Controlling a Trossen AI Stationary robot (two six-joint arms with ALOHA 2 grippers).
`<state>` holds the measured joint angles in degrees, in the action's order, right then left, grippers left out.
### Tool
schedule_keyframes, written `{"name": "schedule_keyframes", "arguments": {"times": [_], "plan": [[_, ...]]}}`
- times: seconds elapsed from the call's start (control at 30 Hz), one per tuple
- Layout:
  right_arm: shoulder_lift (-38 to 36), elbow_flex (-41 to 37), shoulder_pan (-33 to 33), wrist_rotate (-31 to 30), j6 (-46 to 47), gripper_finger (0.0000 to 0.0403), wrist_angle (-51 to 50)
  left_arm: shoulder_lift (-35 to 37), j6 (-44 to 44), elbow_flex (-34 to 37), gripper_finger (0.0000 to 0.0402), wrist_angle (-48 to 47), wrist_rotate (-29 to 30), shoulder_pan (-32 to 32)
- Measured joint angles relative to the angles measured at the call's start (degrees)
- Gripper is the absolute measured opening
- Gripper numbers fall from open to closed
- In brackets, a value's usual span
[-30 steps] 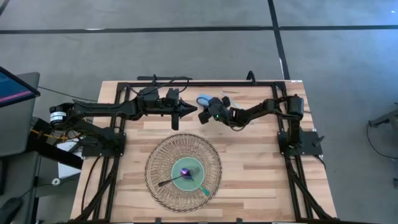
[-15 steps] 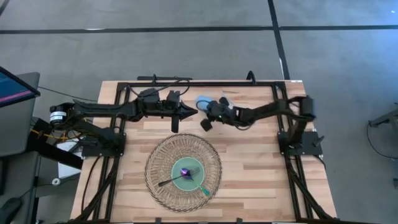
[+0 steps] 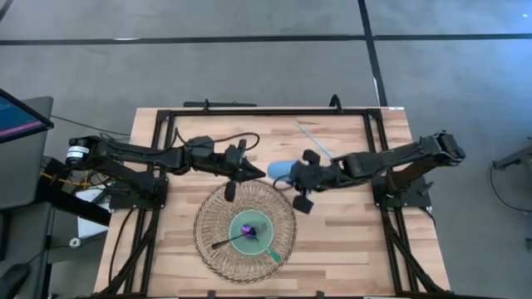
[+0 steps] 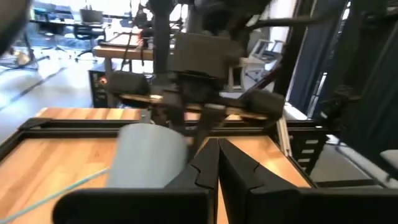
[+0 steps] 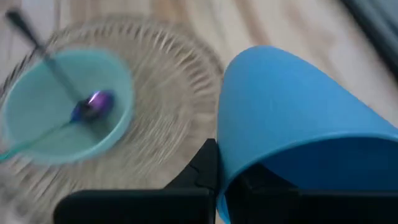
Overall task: Pick & Place Utensil
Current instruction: Put the blue cup on the top right of the woven placemat
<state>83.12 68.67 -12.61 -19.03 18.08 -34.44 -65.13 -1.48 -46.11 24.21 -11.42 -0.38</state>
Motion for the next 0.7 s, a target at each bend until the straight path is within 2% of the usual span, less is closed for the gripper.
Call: {"name": "schedule_keyframes", "arguments": {"times": [0.1, 0.2, 0.47, 0.7], "plan": [[4.0, 6.0, -1.5, 3.0, 1.8, 0.0002, -8.3, 1.2, 0.2, 0.0, 0.0006, -1.8, 3.9, -1.7], [8.5, 10.0, -1.7, 7.0, 2.0, 0.0005, -12.3, 4.0, 0.2, 0.0, 0.0007, -7.8, 5.9, -2.0], [21.7, 16.6, -1.3, 17.9, 1.3, 0.0005, -15.1, 13.5, -0.1, 0.0, 0.0007, -27.0, 13.8, -2.3], [31.3, 27.1, -0.8, 19.2, -2.2, 0.0005, -26.7, 15.3, -0.3, 1.0, 0.0007, -29.2, 14.0, -2.3]]}}
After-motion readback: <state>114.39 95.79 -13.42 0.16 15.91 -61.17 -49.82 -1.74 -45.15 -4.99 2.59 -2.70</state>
